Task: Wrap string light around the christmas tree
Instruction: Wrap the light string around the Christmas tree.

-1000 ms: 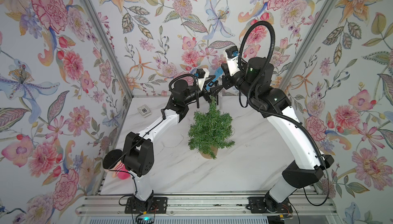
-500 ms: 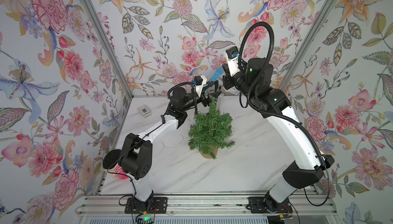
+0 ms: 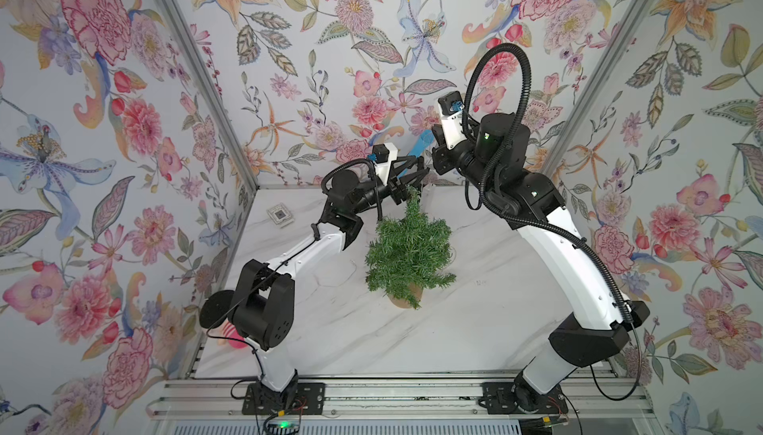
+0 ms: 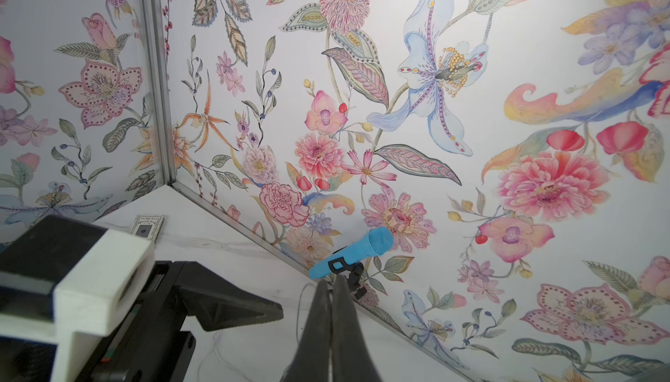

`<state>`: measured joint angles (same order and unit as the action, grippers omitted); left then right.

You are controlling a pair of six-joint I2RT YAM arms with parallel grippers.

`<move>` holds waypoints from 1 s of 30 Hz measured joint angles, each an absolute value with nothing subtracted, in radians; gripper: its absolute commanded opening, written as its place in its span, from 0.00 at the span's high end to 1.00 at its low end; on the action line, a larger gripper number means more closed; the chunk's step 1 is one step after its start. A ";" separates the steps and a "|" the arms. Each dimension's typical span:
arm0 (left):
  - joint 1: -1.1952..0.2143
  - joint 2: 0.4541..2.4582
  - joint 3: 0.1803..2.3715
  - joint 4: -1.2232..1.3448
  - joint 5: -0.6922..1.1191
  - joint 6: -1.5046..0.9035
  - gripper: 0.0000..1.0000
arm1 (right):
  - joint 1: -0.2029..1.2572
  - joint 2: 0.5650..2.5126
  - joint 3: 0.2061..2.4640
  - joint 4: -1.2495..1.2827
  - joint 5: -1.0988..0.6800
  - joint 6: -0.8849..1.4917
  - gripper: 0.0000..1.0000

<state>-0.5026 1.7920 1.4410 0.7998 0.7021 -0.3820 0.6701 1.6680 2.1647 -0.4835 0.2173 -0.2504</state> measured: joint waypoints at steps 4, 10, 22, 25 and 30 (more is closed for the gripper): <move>-0.508 1.809 1.481 0.747 0.698 -0.360 0.43 | 0.670 1.668 2.165 -0.484 0.214 -0.250 1.00; -0.518 1.826 1.502 0.673 0.646 -0.324 0.51 | 0.674 1.666 2.165 -0.484 0.206 -0.250 1.00; -0.531 1.864 1.522 0.646 0.620 -0.310 0.56 | 0.693 1.622 2.165 -0.484 0.191 -0.251 1.00; -0.538 1.891 1.536 0.626 0.619 -0.307 0.63 | 0.695 1.617 2.165 -0.484 0.191 -0.256 1.00; -0.540 1.911 1.573 0.566 0.553 -0.285 0.81 | 0.703 1.611 2.165 -0.484 0.193 -0.267 1.00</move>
